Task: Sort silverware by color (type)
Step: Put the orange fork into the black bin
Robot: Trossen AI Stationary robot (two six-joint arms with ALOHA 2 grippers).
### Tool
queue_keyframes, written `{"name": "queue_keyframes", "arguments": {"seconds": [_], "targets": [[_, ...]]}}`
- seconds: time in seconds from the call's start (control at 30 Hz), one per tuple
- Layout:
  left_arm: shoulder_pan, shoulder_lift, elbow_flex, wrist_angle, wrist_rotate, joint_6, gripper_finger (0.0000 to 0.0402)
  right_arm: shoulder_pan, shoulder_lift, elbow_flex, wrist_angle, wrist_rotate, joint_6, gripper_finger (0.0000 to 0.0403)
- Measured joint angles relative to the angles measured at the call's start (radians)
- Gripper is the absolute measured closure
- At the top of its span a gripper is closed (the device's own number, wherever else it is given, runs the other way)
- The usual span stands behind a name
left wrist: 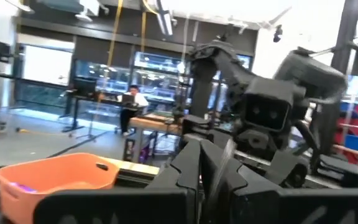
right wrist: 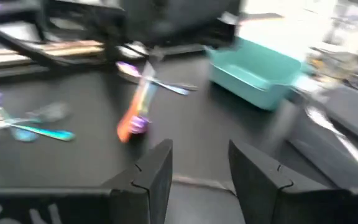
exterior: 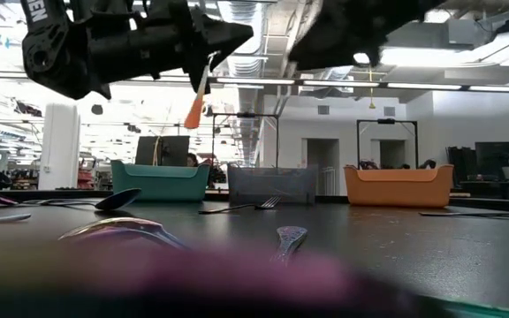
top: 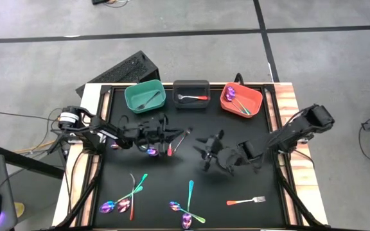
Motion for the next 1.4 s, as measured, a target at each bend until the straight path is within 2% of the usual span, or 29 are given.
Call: {"name": "queue_keyframes", "arguments": {"seconds": [0.13, 0.33, 0.47, 0.6, 0.7, 0.83, 1.1, 1.2, 1.3, 1.4], "targets": [[-0.011, 0.0, 0.014, 0.001, 0.007, 0.0, 0.0401, -0.054, 0.066, 0.0, 0.167, -0.139, -0.071, 0.0227], [-0.016, 0.0, 0.02, 0.002, 0.002, 0.003, 0.0401, -0.139, 0.213, 0.001, 0.356, -0.333, -0.016, 0.0227], [-0.016, 0.0, 0.02, -0.031, 0.002, 0.005, 0.0401, -0.172, 0.288, 0.001, 0.362, -0.352, 0.116, 0.0227], [-0.012, 0.0, 0.02, -0.104, 0.001, 0.011, 0.0401, -0.19, 0.352, 0.001, 0.354, -0.417, 0.24, 0.0227], [-0.002, 0.0, 0.02, -0.171, 0.0, 0.014, 0.0401, -0.193, 0.403, 0.016, 0.347, -0.491, 0.23, 0.0227], [0.013, 0.001, 0.02, -0.216, 0.0, 0.013, 0.0401, -0.192, 0.477, 0.063, 0.343, -0.587, 0.118, 0.0227], [0.017, 0.001, 0.02, -0.25, -0.001, 0.021, 0.0401, -0.2, 0.6, 0.18, 0.338, -0.605, 0.007, 0.0227], [0.017, 0.001, 0.021, -0.288, -0.002, 0.021, 0.0401, -0.207, 0.638, 0.232, 0.274, -0.6, 0.004, 0.0231], [0.017, 0.001, 0.02, -0.338, -0.017, 0.014, 0.0401, -0.212, 0.645, 0.27, 0.186, -0.6, 0.0, 0.0248], [0.017, 0.001, 0.02, -0.389, -0.085, 0.008, 0.0401, -0.212, 0.644, 0.276, 0.139, -0.576, -0.021, 0.0288]]}}
